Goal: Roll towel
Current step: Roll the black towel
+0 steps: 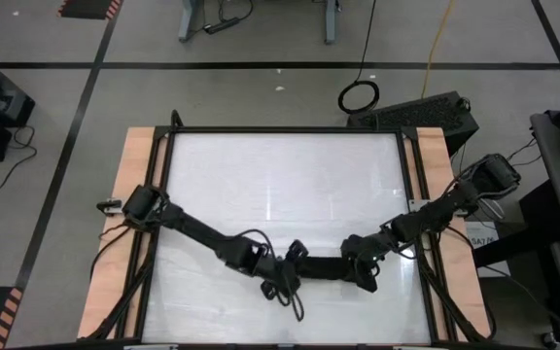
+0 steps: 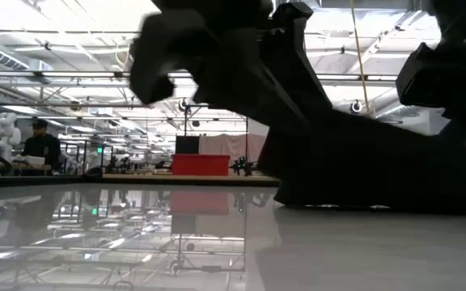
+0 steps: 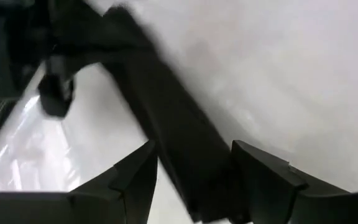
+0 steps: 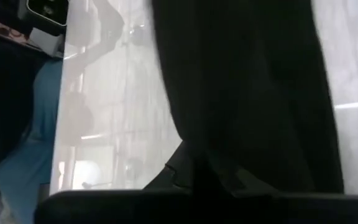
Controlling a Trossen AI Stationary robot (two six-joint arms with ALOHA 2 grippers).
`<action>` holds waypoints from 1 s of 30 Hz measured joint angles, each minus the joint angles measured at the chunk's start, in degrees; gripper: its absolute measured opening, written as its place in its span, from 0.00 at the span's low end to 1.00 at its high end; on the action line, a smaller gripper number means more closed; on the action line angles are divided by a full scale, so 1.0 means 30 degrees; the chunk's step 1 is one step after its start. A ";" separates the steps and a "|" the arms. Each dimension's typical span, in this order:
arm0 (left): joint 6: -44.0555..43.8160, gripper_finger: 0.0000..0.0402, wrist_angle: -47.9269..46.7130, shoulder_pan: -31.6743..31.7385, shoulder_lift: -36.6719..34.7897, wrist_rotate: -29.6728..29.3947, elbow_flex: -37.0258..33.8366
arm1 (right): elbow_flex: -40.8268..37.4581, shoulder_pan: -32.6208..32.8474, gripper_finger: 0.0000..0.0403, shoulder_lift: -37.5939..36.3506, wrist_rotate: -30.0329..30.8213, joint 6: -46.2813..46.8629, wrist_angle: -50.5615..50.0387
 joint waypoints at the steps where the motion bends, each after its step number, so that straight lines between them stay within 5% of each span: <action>1: -0.0023 0.53 -0.0058 0.0015 -0.0058 -0.0364 0.0000 | 0.0005 -0.0115 0.00 0.0000 -0.0156 -0.0006 0.0058; 7: 0.0347 0.53 0.0331 -0.0465 -0.0205 -0.1175 0.0000 | 0.0007 -0.0938 0.00 0.0000 -0.1085 -0.0219 0.0322; 12: 0.1072 0.53 0.2159 -0.0546 0.0373 0.0856 0.0029 | 0.0007 -0.1472 0.00 0.0000 -0.1805 -0.0453 0.1164; 23: 0.1343 0.53 0.4049 0.1846 0.2205 0.0835 0.0000 | 0.0014 -0.2432 0.01 0.0000 -0.2730 0.0415 0.1161; 30: 0.0549 0.53 0.3967 0.2816 0.2194 0.3684 0.0000 | 0.0014 -0.3036 0.02 0.0000 -0.3111 0.0488 0.1020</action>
